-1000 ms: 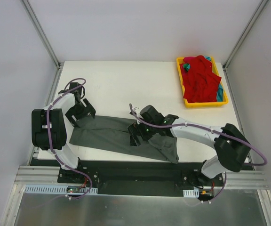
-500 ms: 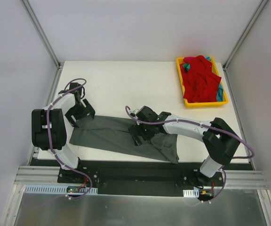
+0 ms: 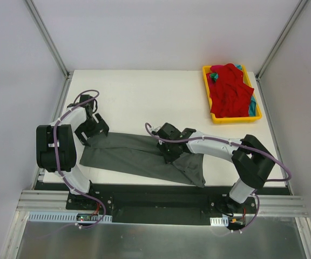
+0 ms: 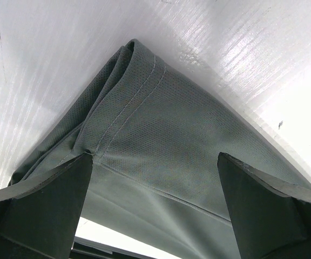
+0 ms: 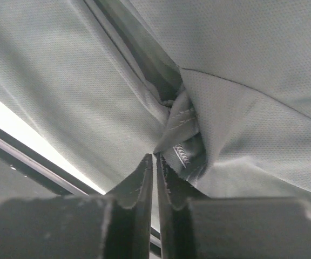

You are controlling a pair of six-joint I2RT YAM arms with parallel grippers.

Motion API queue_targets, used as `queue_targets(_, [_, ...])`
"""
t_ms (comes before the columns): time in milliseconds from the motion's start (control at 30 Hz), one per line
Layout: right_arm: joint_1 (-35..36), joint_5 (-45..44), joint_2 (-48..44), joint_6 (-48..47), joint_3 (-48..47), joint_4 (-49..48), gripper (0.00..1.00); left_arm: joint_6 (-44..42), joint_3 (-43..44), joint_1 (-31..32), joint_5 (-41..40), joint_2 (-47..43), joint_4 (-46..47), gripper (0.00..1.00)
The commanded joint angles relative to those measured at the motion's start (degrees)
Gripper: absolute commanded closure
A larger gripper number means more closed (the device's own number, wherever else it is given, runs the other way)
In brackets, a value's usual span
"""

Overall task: Fold and stack the t-shirts
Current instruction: Fold the other side of the tshirt into a rectangle

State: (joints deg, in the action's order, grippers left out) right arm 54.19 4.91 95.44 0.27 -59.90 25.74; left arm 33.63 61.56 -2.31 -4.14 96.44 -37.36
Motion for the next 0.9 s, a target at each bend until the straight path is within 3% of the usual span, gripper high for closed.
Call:
queue_targets(0, [0.1, -4.4, -2.1, 1.7, -2.9, 3.5, 0.99, -0.6, 0.5, -0.2, -0.9, 0.3, -0.6, 0.01])
queue_targets(500, [4.5, -7.4, -1.6, 6.4, -7.1, 6.6, 0.99, -0.1, 0.8, -0.2, -1.1, 0.9, -0.7, 0.01])
queue_targets(533, [4.7, -9.1, -1.3, 7.0, -7.4, 7.0, 0.96, -0.1, 0.8, -0.2, -1.0, 1.0, -0.7, 0.01])
queue_targets(667, [5.0, -16.0, -2.9, 9.0, -6.8, 7.6, 0.63, -0.1, 0.7, -0.2, -0.9, 0.9, -0.7, 0.01])
queue_targets(767, [5.0, -17.6, -3.8, 9.1, -6.2, 7.0, 0.54, 0.0, 0.7, -0.2, -0.9, 0.9, -0.6, 0.01])
queue_targets(867, [4.9, -17.0, -2.5, 9.5, -6.6, 6.7, 0.53, 0.1, 0.7, -0.2, -0.7, 1.2, -0.5, 0.01])
